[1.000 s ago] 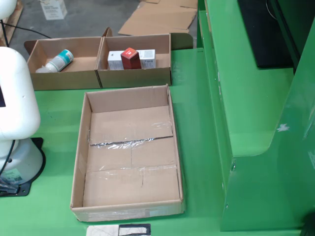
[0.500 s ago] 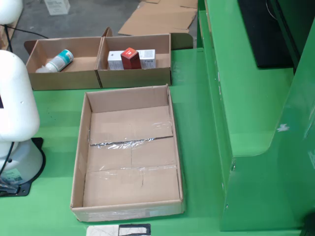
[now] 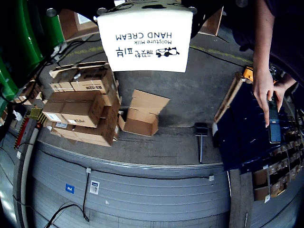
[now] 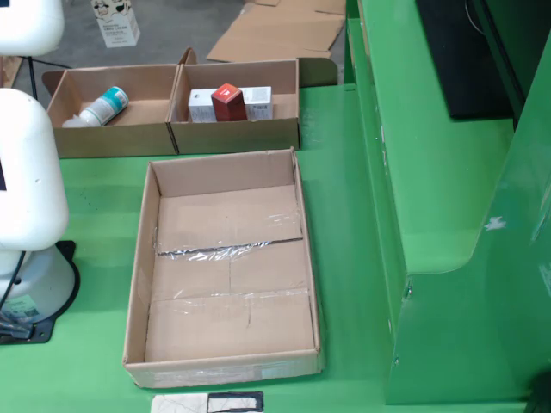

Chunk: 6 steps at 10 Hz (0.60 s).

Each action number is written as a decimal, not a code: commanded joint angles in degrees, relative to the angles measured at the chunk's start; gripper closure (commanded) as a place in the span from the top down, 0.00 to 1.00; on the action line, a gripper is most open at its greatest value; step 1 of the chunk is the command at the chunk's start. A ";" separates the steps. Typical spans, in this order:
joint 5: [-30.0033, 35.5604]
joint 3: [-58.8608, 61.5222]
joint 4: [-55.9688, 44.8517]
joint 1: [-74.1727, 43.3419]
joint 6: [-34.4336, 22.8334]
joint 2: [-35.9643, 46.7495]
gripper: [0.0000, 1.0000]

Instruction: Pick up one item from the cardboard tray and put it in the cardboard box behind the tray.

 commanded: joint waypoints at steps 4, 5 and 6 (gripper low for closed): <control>5.17 -26.18 15.49 -4.48 -1.79 -4.36 0.00; 5.17 -26.18 15.49 -4.48 -1.79 -4.36 0.00; 5.17 -26.18 15.49 -4.48 -1.79 -4.36 0.00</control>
